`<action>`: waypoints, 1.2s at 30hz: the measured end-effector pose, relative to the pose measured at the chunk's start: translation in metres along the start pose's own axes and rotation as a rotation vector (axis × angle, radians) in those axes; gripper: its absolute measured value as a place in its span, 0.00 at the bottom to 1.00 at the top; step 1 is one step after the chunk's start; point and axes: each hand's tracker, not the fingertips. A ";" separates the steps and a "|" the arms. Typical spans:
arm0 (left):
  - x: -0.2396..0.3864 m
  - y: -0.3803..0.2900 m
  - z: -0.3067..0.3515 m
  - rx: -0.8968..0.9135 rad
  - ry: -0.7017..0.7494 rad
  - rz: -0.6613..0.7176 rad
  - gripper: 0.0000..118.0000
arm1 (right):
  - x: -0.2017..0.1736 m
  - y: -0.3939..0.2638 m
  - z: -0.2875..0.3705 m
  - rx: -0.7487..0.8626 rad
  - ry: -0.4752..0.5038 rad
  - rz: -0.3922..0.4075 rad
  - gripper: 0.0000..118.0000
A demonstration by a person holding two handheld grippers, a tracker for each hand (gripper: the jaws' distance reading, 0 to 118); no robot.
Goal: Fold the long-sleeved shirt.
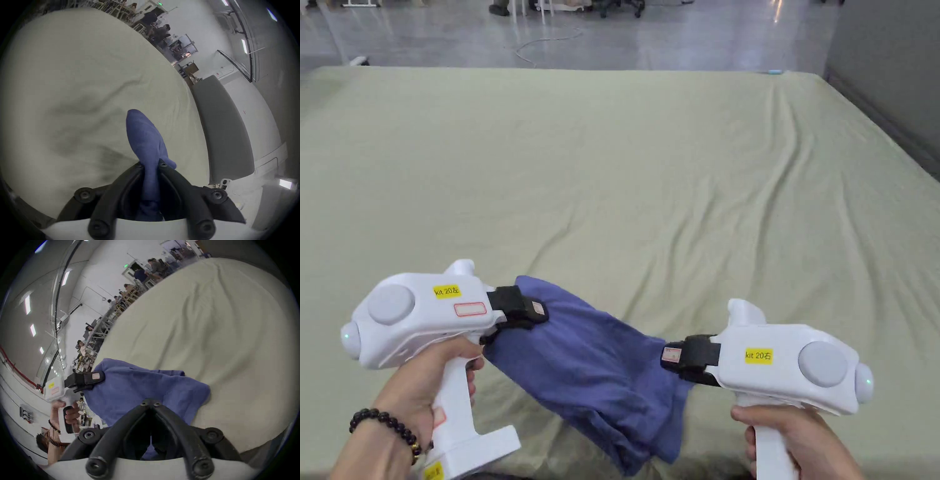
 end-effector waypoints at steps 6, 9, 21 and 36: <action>-0.076 0.061 0.079 0.102 0.073 -0.003 0.05 | -0.092 0.016 -0.055 -0.006 0.054 0.134 0.00; -0.131 0.091 0.121 0.125 0.173 -0.035 0.05 | -0.155 0.013 -0.102 0.007 0.037 0.255 0.00; -0.304 0.171 0.234 0.200 0.421 -0.018 0.05 | -0.332 -0.075 -0.296 0.131 -0.011 0.700 0.00; -0.149 0.123 0.218 0.522 0.458 -0.434 0.01 | -0.302 -0.007 -0.167 0.368 -0.014 0.665 0.00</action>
